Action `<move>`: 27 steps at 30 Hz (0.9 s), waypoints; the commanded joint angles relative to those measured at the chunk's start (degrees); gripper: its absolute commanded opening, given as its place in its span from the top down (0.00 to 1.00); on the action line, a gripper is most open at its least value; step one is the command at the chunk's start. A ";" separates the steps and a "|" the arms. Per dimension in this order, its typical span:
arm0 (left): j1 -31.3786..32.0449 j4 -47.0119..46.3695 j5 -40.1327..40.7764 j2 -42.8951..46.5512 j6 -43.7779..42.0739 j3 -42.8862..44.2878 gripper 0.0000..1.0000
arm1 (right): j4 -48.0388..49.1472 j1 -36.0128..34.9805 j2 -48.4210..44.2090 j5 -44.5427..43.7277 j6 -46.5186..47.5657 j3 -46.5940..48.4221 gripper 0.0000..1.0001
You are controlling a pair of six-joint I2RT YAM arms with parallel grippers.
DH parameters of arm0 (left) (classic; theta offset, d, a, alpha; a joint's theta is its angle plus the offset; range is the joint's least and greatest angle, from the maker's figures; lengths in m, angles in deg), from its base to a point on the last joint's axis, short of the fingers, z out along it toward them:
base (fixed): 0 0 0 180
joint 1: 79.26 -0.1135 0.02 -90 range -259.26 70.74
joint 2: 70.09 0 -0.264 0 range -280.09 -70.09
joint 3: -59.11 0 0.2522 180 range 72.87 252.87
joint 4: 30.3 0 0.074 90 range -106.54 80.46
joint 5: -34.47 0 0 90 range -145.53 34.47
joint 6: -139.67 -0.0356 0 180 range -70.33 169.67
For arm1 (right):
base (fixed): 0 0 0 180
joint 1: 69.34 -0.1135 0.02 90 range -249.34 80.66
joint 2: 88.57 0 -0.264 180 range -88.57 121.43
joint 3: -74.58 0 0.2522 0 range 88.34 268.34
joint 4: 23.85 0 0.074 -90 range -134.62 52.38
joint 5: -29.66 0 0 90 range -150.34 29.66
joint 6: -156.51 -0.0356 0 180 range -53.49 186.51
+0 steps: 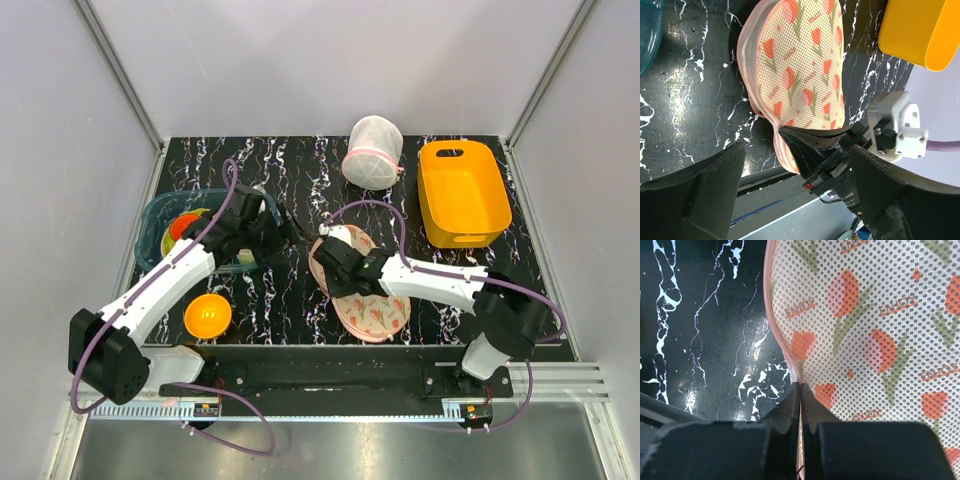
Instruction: Unzip the laundry bag and remove the bra
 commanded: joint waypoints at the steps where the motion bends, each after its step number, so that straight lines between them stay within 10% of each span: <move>1: -0.17 -0.04 -0.26 2.26 -1.08 -0.59 0.12 | 0.28 -0.54 -1.27 -3.66 -0.06 3.25 1.00; 27: 10.37 -10.69 -5.64 -14.34 -6.61 -1.85 0.24 | 2.91 9.39 -36.43 10.49 -11.21 -15.55 1.00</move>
